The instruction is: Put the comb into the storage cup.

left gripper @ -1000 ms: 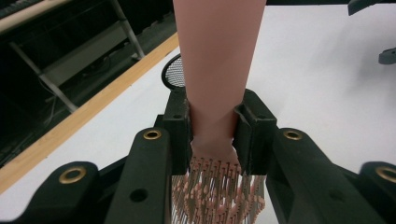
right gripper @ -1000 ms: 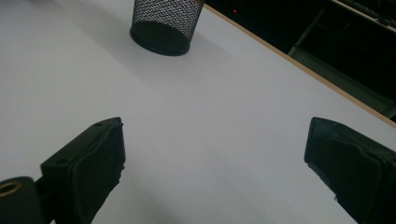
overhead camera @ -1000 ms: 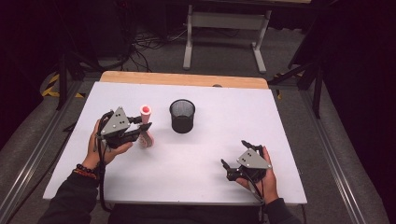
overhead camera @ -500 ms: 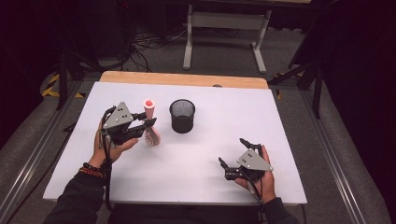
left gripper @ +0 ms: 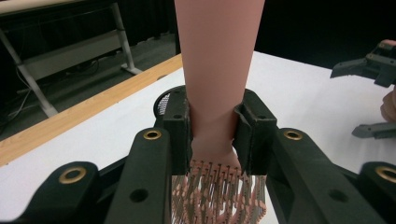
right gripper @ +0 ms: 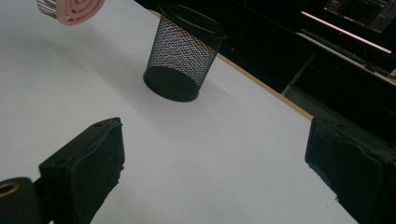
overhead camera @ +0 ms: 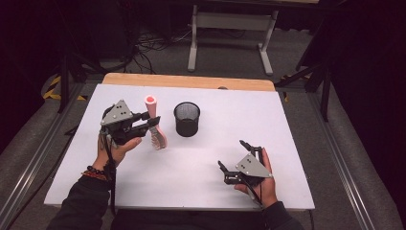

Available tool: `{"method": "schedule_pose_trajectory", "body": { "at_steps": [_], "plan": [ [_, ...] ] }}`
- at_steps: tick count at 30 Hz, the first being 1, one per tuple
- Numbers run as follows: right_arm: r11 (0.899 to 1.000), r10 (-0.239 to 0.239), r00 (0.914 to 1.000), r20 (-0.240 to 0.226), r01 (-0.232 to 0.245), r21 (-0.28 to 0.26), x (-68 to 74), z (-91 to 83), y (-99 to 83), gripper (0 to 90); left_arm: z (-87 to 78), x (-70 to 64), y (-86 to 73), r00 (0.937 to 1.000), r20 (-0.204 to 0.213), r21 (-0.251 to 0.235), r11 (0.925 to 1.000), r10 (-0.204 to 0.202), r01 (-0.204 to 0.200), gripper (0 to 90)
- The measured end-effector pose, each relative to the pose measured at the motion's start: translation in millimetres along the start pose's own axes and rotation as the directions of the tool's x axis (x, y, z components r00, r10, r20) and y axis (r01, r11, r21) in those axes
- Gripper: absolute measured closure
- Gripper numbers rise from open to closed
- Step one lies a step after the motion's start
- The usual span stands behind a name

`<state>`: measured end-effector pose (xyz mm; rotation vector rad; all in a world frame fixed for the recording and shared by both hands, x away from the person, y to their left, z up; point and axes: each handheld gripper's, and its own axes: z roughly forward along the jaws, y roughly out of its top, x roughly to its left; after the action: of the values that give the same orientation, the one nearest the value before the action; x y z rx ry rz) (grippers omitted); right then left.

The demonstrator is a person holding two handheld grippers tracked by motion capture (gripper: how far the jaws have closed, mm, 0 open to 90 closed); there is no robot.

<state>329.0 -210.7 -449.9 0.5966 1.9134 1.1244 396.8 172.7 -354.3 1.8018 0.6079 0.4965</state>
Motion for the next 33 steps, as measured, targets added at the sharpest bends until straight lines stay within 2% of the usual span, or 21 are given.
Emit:
{"method": "schedule_pose_trajectory", "body": {
  "at_steps": [9,11,15,20,23,26,29,30,33],
  "plan": [
    [1.000,-0.005,0.9993,-0.036,0.006,0.006,9.1,8.0,3.5,5.1,1.3,1.0,2.0,0.9966,0.021,-0.053,0.9953,-0.079,0.080,69.3],
    [1.000,-0.009,0.9989,-0.046,0.009,0.002,11.7,9.5,4.4,5.4,1.8,0.6,1.8,0.9950,0.027,-0.069,0.9928,-0.096,0.098,69.3],
    [1.000,-0.008,0.9985,-0.054,0.007,-0.014,18.8,13.5,7.5,8.2,5.7,0.6,1.0,0.9880,0.044,-0.097,0.9836,-0.148,0.152,69.3],
    [1.000,-0.011,0.9966,-0.082,0.010,-0.020,26.3,21.3,10.7,7.9,11.4,-2.9,1.6,0.9820,0.054,-0.108,0.9767,-0.181,0.186,69.3],
    [1.000,-0.003,0.9958,-0.091,0.002,-0.020,29.5,26.1,11.7,7.6,13.7,-4.5,1.8,0.9806,0.055,-0.119,0.9739,-0.188,0.193,69.3],
    [1.000,0.010,0.9947,-0.102,-0.013,-0.026,33.3,33.1,13.5,7.5,16.2,-5.9,2.3,0.9749,0.069,-0.136,0.9662,-0.212,0.219,69.3],
    [0.999,0.032,0.9932,-0.112,-0.036,-0.034,37.1,40.1,16.2,7.1,20.6,-8.3,4.8,0.9651,0.094,-0.161,0.9530,-0.244,0.257,69.3],
    [0.998,0.039,0.9928,-0.113,-0.044,-0.038,38.0,41.7,17.1,7.0,22.9,-10.4,6.7,0.9599,0.104,-0.171,0.9460,-0.260,0.275,69.3],
    [0.997,0.055,0.9910,-0.122,-0.062,-0.050,41.0,46.3,20.0,7.1,28.4,-15.0,9.7,0.9510,0.134,-0.189,0.9347,-0.279,0.301,69.3]
  ]
}}
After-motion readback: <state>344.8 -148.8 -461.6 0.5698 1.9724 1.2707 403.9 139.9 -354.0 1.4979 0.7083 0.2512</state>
